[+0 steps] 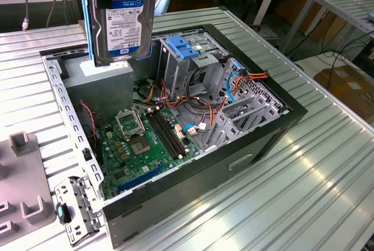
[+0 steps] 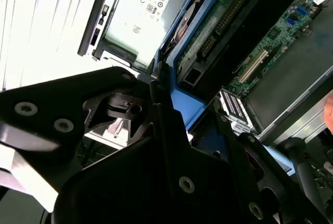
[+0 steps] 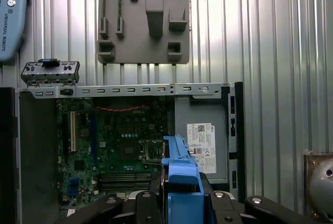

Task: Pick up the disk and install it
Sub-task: 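Insert the disk into the insertion slot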

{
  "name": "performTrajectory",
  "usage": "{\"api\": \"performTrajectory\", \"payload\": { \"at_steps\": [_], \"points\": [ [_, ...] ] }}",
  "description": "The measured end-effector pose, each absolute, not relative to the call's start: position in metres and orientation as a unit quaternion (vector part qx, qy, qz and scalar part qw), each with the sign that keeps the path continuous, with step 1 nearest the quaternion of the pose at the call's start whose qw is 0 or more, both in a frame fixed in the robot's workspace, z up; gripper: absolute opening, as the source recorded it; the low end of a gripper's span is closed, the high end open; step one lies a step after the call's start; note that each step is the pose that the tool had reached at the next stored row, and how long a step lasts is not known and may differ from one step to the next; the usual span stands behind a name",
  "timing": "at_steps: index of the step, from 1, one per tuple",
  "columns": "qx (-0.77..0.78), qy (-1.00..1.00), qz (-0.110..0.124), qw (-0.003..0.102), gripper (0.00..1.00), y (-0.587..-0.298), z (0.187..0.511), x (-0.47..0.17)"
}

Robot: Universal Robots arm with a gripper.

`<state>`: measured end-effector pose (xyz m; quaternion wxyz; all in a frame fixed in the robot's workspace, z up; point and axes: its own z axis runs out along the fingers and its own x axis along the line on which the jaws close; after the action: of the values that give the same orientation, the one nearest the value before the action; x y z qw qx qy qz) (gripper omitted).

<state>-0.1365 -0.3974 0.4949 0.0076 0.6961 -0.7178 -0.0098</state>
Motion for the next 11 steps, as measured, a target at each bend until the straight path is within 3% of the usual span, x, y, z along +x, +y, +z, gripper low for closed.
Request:
{"api": "performTrajectory", "payload": {
  "at_steps": [11],
  "points": [
    [0.696, -0.718, -0.01, 0.008, 0.37, -0.4037, 0.4949, -0.1365]
  ]
}}
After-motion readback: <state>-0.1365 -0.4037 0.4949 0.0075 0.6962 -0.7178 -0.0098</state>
